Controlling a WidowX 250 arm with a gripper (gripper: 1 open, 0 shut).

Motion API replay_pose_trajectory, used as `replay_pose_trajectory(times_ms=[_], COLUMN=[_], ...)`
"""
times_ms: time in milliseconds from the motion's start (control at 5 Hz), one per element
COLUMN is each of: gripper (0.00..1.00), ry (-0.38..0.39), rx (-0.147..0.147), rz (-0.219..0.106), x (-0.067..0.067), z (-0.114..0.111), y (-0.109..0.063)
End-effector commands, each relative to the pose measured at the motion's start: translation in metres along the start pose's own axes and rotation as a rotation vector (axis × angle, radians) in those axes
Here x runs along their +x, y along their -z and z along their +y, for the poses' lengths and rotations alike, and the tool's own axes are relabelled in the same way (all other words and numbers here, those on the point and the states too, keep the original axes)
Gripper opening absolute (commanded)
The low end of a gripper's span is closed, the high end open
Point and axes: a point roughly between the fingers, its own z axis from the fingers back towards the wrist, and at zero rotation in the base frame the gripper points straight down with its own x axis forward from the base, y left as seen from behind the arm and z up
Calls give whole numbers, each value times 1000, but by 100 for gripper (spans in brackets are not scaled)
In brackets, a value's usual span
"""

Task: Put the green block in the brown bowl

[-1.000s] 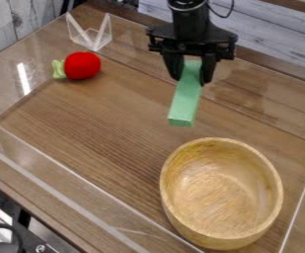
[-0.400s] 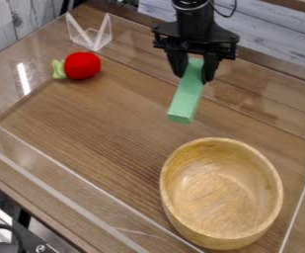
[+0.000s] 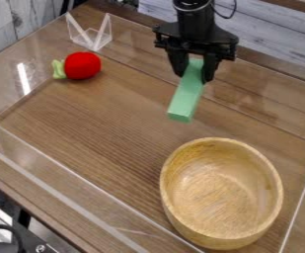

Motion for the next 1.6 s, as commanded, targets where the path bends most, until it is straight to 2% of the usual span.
replay_pose_trajectory(times_ms=[0,200,800,1000,1400], gripper=[0,0,0,0,0], ry=[-2,-4,-83,-110,-175], rx=[0,4,0,-5,-12], rz=[-61,-61,-74,-64,-8], x=[16,18,-24,-49,-109], z=[5,9,-26,-46,-96], y=[-13,-12,-47,-55,-42])
